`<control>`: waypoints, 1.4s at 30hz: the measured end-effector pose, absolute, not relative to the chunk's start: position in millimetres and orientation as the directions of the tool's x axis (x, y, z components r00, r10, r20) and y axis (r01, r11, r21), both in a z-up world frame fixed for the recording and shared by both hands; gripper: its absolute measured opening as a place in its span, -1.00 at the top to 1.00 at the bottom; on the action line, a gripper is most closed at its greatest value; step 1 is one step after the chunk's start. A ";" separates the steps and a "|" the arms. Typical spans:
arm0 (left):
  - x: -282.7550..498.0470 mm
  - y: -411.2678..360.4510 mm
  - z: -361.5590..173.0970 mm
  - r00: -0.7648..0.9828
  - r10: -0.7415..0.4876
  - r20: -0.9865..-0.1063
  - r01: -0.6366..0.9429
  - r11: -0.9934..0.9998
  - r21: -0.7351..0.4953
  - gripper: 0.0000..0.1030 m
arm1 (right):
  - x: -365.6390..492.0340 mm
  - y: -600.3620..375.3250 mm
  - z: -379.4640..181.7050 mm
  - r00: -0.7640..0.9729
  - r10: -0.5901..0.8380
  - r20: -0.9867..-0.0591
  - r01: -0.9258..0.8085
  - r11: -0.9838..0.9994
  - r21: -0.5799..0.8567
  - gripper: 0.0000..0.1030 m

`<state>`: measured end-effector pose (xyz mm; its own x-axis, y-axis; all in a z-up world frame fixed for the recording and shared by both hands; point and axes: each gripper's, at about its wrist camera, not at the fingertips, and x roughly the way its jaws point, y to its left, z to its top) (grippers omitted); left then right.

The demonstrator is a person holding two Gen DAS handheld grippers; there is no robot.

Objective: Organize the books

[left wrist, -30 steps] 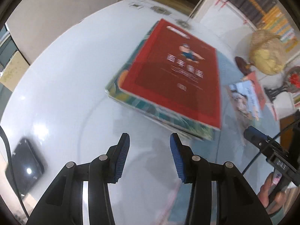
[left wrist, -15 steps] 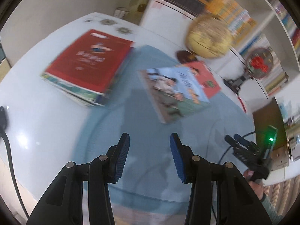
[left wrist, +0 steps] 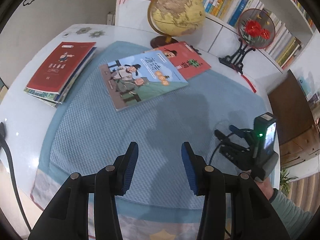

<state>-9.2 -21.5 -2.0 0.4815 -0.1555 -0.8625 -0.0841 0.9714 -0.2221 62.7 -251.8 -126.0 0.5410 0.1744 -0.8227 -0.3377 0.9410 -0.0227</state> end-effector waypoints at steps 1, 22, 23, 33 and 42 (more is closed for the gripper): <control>-11.3 -25.2 -0.7 0.488 -0.154 -0.859 -0.085 0.971 -0.222 0.18 | 60.4 -252.2 -128.3 0.545 0.177 -0.820 -0.347 0.937 -0.028 -0.07; -42.2 -28.9 7.6 0.518 -0.111 -0.848 -0.167 0.959 -0.228 0.18 | 50.0 -266.4 -144.2 0.547 0.201 -0.813 -0.353 0.936 -0.006 -1.00; -40.8 -29.9 6.9 0.519 -0.113 -0.847 -0.168 0.959 -0.230 0.18 | 50.0 -266.2 -144.3 0.547 0.201 -0.813 -0.353 0.936 -0.007 -1.00; -18.5 -66.9 18.0 0.544 -0.159 -0.824 -0.099 0.963 -0.251 0.18 | 50.4 -266.5 -143.8 0.547 0.201 -0.813 -0.353 0.935 -0.006 -1.00; -20.9 -82.7 15.8 0.525 -0.161 -0.836 -0.066 0.971 -0.228 0.18 | 50.5 -266.6 -143.8 0.546 0.202 -0.813 -0.354 0.935 -0.005 -1.00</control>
